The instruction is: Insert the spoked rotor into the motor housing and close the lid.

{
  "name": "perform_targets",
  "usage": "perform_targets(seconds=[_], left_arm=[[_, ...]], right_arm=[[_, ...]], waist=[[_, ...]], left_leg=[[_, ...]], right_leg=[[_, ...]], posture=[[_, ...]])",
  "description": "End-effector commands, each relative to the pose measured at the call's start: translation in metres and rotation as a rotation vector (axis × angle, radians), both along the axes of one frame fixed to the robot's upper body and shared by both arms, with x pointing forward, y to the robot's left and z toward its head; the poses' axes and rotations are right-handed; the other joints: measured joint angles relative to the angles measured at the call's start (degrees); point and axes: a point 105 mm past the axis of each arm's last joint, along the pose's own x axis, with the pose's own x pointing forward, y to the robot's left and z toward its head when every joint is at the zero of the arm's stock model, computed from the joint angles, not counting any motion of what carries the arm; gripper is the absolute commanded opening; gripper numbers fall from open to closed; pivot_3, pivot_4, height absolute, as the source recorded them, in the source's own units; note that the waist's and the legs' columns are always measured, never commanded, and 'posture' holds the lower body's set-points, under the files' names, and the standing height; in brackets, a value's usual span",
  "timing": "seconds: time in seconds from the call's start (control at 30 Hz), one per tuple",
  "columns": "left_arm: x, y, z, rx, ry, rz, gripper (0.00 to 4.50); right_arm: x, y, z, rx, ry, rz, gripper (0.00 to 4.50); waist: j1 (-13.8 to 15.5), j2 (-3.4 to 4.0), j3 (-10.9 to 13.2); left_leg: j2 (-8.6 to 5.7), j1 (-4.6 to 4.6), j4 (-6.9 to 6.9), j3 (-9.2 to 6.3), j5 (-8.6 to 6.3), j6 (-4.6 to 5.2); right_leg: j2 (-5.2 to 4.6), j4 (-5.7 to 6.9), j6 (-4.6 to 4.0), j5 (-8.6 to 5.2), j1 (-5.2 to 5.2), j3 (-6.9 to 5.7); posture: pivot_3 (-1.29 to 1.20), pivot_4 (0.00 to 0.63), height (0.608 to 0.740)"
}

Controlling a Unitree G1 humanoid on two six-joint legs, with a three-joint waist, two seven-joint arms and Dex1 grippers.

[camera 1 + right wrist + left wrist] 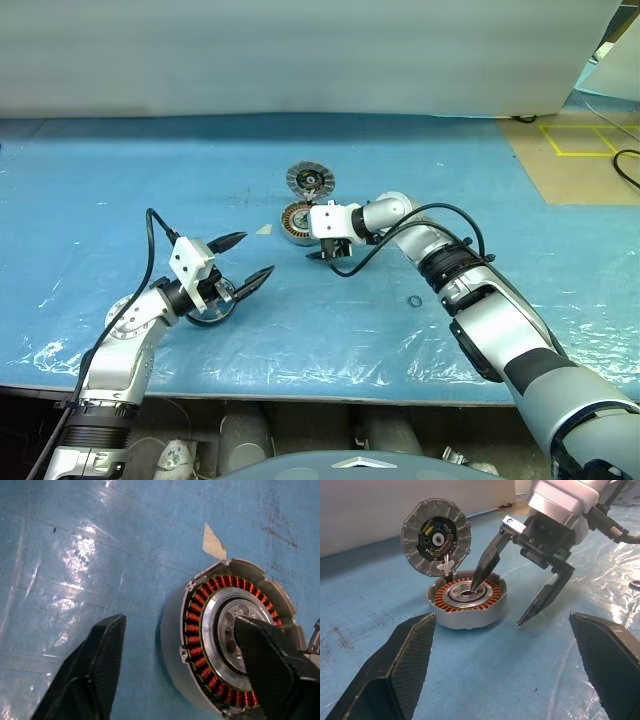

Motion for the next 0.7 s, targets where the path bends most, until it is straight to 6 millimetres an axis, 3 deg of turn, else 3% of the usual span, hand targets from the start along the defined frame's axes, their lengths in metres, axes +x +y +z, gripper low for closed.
perform_targets(seconds=[0.03,0.27,0.7], left_arm=[[0.0001,0.0004,0.0119,-0.011,-0.054,-0.002,4.50],[0.0012,0.0008,0.0120,-0.011,-0.054,0.000,4.50],[-0.0014,-0.0037,0.0118,-0.019,-0.050,-0.018,4.50]], right_arm=[[0.0046,0.0051,0.0160,0.024,-0.060,0.016,2.60],[0.0081,0.0042,0.0170,0.028,-0.086,0.003,0.16],[0.0018,0.0024,0.0152,0.033,-0.052,0.035,0.16]], waist=[[0.0,0.00,0.0],[0.0,0.01,0.0],[0.0,0.02,0.0]], left_leg=[[0.00,0.00,0.00,0.00,0.00,0.00],[0.06,0.01,0.04,0.01,-0.01,0.01],[0.09,0.00,0.14,0.01,-0.02,0.02]], right_leg=[[0.00,0.00,0.00,0.00,0.00,0.00],[0.00,0.07,-0.02,-0.01,-0.01,0.00],[0.00,0.15,-0.05,-0.03,-0.02,0.01]], posture=[[0.00,0.150,0.740],[0.00,0.150,0.740],[0.00,0.150,0.740]])
